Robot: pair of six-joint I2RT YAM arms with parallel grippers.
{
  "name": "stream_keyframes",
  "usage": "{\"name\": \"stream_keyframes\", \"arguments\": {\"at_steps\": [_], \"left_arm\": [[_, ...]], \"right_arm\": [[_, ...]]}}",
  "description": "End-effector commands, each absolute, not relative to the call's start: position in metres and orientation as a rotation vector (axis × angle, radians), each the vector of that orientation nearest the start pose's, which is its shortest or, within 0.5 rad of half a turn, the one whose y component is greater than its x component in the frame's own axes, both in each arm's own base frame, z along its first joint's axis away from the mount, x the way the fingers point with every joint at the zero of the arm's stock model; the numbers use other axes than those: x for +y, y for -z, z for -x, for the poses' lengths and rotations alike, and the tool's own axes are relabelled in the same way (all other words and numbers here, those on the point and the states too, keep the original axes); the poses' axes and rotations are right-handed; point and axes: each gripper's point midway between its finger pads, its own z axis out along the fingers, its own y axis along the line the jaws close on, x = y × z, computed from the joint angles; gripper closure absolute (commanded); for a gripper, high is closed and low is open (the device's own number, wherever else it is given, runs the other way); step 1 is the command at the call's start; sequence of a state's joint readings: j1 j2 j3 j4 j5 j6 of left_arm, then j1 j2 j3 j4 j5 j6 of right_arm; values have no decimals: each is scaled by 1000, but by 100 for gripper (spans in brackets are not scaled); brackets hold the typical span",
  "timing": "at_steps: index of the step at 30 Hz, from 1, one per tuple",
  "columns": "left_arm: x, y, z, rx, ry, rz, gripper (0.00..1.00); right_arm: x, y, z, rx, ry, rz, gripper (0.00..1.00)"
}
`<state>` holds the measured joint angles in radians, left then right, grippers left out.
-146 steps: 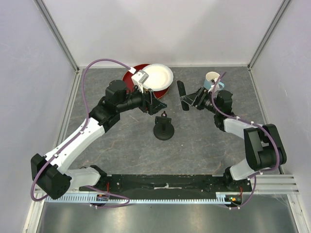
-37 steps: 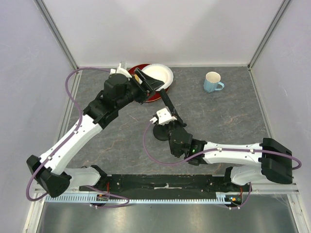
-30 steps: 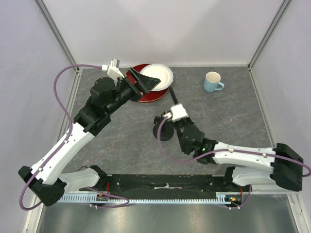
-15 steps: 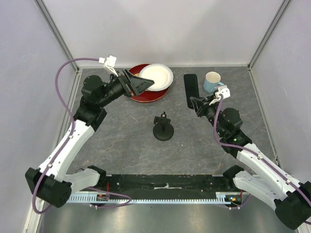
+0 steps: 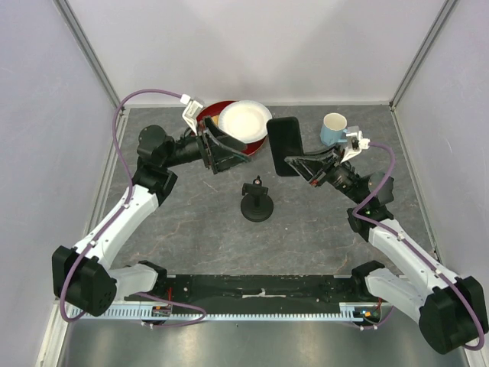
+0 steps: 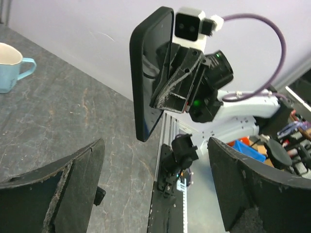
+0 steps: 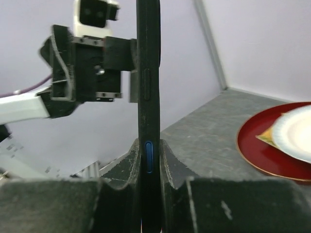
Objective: Place the phone on the phone stand
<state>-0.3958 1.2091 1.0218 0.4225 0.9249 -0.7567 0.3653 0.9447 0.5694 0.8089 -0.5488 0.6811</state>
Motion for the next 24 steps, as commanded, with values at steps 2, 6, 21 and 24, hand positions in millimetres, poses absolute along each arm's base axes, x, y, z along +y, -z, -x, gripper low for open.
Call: {"name": "stream_keyframes", "arguments": {"at_steps": [2,6,21,24], "left_arm": [[-269,-387,-211,1273,1507,-864,5],[-266,-380,-210,1285,1504,-861,0],[-258,-393,-176,1124,1540,-956,21],[-259,-392,-177,1130,1549,-943,26]], "right_arm": [[230,-393,-204,1004,-1297,583,100],[239,-392,-189,969,-1309,679,100],[289,-378,-165,973,-1305,870,100],[292,-377,-168,978,-1299,853,100]]}}
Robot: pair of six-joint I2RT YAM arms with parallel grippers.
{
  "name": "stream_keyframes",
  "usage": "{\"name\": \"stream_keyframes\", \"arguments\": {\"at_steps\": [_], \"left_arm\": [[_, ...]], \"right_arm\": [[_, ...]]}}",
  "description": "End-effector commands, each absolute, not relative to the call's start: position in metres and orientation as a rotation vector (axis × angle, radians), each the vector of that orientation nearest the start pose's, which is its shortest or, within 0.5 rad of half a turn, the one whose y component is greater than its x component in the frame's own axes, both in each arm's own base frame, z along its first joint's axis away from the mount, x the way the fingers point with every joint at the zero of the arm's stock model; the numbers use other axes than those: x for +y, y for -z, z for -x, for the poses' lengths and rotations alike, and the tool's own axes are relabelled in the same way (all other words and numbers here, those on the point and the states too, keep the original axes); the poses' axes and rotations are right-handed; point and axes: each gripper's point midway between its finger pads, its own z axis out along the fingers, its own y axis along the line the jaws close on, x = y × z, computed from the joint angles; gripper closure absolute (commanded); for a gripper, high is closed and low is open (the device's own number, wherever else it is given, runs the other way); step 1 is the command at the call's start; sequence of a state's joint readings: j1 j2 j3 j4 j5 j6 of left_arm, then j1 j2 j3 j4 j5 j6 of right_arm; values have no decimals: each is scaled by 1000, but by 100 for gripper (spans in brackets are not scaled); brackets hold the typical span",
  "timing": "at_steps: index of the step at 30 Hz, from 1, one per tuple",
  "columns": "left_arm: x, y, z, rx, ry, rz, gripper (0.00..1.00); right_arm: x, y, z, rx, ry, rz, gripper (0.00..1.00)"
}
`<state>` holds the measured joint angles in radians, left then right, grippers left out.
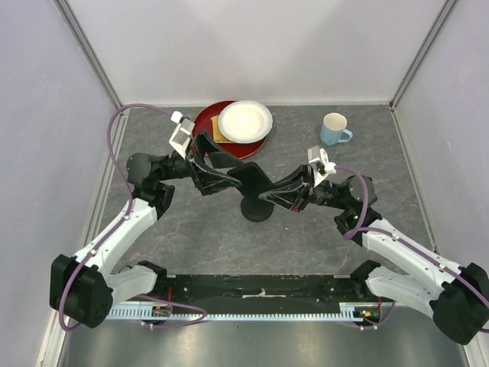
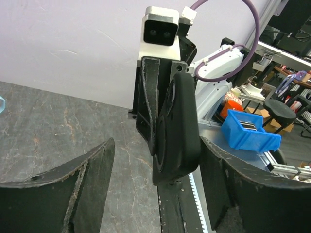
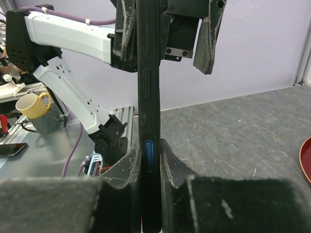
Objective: Place the phone on the phone stand
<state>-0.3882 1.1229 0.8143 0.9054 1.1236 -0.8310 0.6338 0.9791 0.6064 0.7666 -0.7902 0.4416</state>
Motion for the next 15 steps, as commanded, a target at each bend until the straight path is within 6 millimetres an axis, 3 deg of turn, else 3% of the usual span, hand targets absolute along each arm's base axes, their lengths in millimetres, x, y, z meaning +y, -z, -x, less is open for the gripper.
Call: {"name": "stream_keyframes", "arguments": {"at_steps": [1,6,13,15], "left_arm": [[-260,-391,-177,1134,1555,-942,27],[-261,-391,-173,1119,1565,-949,28],[-264,-388,-169,1121,1576,-974,54],[-266,-386,-172,1133,1570,-969,57]], "right_arm": [[293,-378,-167,975,-1300,856,100],[300,-373,-174,993,-1298,825,100],[304,-376,-180,1002,-1289,760,100],[305,-376,-181,1007,-1292,756,100]]}}
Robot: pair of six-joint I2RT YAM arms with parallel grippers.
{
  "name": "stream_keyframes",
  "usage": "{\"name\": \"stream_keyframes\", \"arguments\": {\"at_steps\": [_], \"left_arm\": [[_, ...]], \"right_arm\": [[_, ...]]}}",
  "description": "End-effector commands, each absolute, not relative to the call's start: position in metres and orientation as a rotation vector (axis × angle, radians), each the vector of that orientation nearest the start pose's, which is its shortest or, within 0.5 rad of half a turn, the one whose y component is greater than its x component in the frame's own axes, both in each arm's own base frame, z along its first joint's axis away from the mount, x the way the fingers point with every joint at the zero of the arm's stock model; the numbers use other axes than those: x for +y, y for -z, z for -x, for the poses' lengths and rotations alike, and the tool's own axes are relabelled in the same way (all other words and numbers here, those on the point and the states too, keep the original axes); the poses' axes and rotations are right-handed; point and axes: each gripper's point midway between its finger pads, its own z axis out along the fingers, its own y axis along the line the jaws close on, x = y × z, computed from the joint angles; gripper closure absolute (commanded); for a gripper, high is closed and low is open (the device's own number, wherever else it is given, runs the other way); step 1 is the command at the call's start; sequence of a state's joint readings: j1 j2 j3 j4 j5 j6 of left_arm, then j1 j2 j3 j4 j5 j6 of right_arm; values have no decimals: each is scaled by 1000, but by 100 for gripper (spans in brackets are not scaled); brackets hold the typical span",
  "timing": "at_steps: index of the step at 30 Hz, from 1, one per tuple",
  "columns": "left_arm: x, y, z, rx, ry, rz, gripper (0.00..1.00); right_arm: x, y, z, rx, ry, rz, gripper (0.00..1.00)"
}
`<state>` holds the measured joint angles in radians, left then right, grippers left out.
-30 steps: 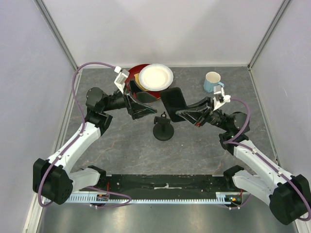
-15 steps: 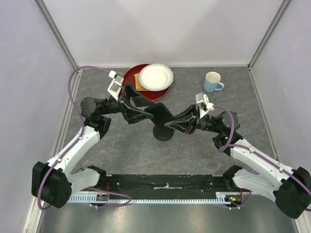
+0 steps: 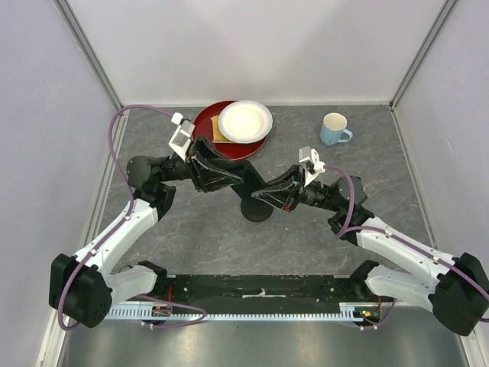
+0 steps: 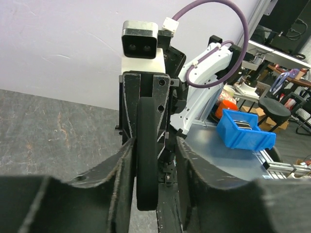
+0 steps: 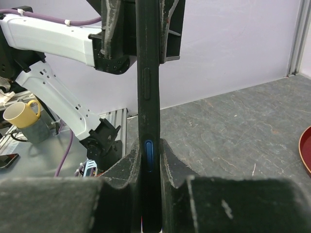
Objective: Place the phone on the phone stand
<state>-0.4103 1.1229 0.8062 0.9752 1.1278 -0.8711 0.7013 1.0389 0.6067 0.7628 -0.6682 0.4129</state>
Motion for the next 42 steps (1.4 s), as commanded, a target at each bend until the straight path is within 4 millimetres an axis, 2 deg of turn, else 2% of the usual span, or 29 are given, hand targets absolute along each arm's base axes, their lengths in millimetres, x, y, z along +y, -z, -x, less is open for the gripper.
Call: {"name": "stream_keyframes", "arguments": {"at_steps": [1,4,9,12,13,14,18,20,21,22,23,24,25,26,27,28,29,30,31,32,33,35,36,37,42], "left_arm": [[-266,-386,-171,1132,1568,-972,61],[-267,-386,-172,1135,1569,-970,66],[-267,-386,-172,1132,1563,-964,66],[-267,-387,-173,1126,1538,-953,84],[-266,-388,-172,1119,1532,-953,94],[-266,-388,-173,1119,1524,-945,97],[-265,-391,-180,1131,1499,-881,98],[-263,-394,-182,1126,1463,-859,98],[-262,-391,-191,1175,1448,-806,98],[-262,-391,-194,1184,1429,-789,98],[-259,-395,-194,1164,1380,-788,98],[-256,-392,-206,1225,1347,-718,98],[-253,-392,-210,1229,1312,-696,98],[-250,-392,-215,1227,1262,-687,98],[-242,-400,-221,1219,1209,-633,98],[-238,-395,-227,1250,1181,-601,98],[-233,-398,-230,1240,1143,-583,98],[-221,-403,-235,1227,1092,-530,98],[-214,-403,-239,1233,1062,-492,98],[-206,-406,-242,1223,1024,-457,98],[-190,-406,-253,1224,957,-375,98],[-170,-419,-249,1169,880,-315,98],[-156,-418,-256,1165,825,-249,98],[-147,-423,-252,1140,793,-229,98],[-126,-417,-265,1168,708,-118,98]], "right_arm": [[307,-374,-182,1017,-1293,757,100],[308,-373,-184,1025,-1291,753,100],[309,-372,-185,1032,-1286,746,100],[310,-371,-186,1042,-1283,746,100],[310,-369,-188,1048,-1278,746,100],[311,-369,-189,1053,-1276,746,100],[314,-365,-194,1096,-1262,749,100],[313,-362,-202,1125,-1220,733,79],[313,-356,-207,1171,-1200,732,68],[312,-355,-210,1190,-1179,726,49],[309,-359,-220,1204,-1126,697,42],[308,-346,-225,1288,-1098,696,37],[307,-344,-231,1325,-1068,685,29],[304,-354,-239,1336,-1019,666,26],[301,-337,-243,1441,-981,669,24],[298,-333,-248,1486,-947,658,21],[290,-342,-260,1511,-882,599,19],[283,-328,-263,1599,-833,585,18],[278,-324,-266,1640,-797,566,14],[272,-330,-270,1656,-757,540,13],[261,-317,-274,1722,-685,525,12],[254,-316,-274,1752,-643,525,9],[251,-306,-271,1790,-625,543,8],[251,-301,-270,1806,-613,562,6],[249,-273,-269,1960,-577,571,9]]}}
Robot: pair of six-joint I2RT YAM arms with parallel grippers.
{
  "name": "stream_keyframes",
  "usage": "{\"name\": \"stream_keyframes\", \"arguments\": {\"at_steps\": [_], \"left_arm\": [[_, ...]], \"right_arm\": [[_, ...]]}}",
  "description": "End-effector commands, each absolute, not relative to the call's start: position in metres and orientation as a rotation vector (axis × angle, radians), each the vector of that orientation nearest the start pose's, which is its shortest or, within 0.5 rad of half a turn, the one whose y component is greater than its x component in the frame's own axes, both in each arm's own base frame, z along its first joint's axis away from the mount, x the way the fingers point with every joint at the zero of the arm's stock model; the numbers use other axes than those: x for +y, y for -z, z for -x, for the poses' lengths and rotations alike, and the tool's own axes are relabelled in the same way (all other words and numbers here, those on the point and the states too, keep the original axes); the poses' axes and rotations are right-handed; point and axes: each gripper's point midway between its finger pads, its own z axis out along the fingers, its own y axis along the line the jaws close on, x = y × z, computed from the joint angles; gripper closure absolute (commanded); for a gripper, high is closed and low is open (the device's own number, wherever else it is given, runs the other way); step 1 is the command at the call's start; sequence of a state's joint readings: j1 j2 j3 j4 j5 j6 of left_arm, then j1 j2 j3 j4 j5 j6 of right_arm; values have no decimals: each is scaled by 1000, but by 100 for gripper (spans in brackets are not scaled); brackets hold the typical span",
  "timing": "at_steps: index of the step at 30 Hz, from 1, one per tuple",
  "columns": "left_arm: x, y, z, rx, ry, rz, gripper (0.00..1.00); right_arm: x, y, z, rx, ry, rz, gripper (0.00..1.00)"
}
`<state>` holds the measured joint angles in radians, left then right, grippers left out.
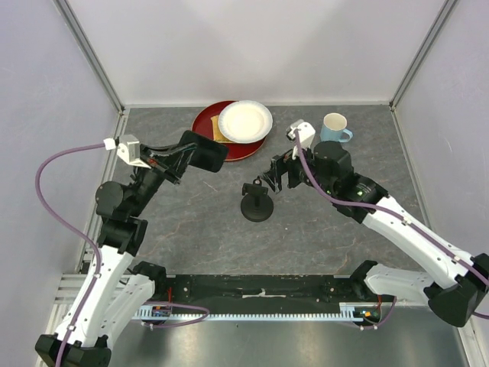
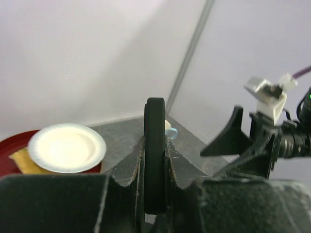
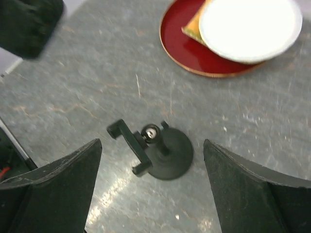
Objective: Place the phone on the phone stand
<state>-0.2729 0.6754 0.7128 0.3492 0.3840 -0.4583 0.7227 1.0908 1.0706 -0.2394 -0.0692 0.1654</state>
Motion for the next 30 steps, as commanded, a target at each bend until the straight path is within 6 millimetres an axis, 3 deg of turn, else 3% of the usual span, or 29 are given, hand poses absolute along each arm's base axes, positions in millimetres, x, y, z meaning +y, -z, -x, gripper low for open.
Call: {"name": "stream_keyframes", "arguments": {"at_steps": [1,8,10,13,22,30], "left_arm": [[-126,-416,-265,1171,708,-114,98],[-131,-409,-272,1205,734,-114,98],[-133,-406,-275,1218,745,-115,98],[-139,-402,-277,1237,773,-129,98],[-147,-398,-278,1255,812,-152,98],[-153,-396,-278,1263,840,-172,98]], "right_arm": [[251,-264,-272,1995,-565,571,10],[269,-246,-271,2093,-633,585,26],[273,-234,-274,2128,-627,588,37],[281,-219,-270,2178,-650,635,45],[288,-228,-263,2135,-688,687,41],[284,-213,-248,2171,-666,784,39]]}}
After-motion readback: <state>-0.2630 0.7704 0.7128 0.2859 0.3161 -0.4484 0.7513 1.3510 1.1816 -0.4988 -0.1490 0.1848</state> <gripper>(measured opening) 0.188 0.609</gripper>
